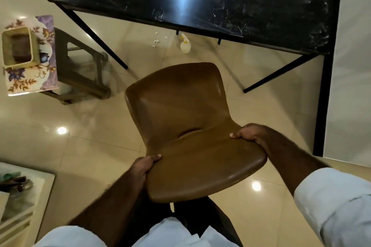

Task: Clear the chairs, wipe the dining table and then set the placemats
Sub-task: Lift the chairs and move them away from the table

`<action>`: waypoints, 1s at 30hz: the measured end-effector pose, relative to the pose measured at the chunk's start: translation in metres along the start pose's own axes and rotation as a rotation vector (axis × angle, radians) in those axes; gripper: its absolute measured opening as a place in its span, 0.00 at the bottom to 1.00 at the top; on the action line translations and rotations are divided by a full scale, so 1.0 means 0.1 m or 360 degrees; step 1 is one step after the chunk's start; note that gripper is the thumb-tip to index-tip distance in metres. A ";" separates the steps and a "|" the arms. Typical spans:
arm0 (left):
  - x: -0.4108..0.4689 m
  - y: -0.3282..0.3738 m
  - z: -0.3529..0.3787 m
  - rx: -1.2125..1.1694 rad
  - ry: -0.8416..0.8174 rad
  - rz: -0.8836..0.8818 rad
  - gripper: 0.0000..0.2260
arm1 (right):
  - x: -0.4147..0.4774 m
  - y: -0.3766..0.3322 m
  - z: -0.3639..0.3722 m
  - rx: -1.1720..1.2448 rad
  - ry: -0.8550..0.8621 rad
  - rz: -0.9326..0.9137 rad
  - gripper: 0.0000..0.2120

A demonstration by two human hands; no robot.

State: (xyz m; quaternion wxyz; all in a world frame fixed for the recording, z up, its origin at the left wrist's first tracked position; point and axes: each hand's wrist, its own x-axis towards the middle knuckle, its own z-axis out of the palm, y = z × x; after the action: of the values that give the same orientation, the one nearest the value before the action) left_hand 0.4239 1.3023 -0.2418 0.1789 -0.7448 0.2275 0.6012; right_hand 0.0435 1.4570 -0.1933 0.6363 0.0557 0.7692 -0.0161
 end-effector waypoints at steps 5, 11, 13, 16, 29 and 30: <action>-0.22 0.66 -0.31 0.0320 0.0068 0.0164 0.19 | -0.39 -0.07 0.27 0.0222 0.0005 -0.0055 0.17; -0.30 1.35 -0.51 0.0633 0.0065 0.0298 0.17 | -0.44 -0.22 0.52 0.0489 0.0010 -0.0035 0.22; -0.24 1.59 -0.57 0.0701 0.0075 0.0341 0.18 | -0.39 -0.31 0.61 0.0525 0.0008 -0.0037 0.27; -0.14 1.88 -0.67 0.0781 0.0042 0.0339 0.19 | -0.33 -0.49 0.71 0.0570 0.0042 0.0002 0.28; -0.21 3.13 -0.72 0.0847 -0.0098 0.0453 0.10 | -0.17 -1.40 0.47 0.0715 0.0177 0.0046 0.29; -0.22 3.22 -0.70 0.0845 -0.0088 0.0461 0.11 | -0.19 -1.48 0.42 0.0711 0.0182 0.0031 0.28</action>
State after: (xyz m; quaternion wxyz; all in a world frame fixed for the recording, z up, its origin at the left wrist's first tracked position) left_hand 0.2988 0.9985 -0.2031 0.2858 -0.6152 0.4757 0.5600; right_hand 0.0720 1.3044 -0.1891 0.5637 0.2033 0.7808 -0.1766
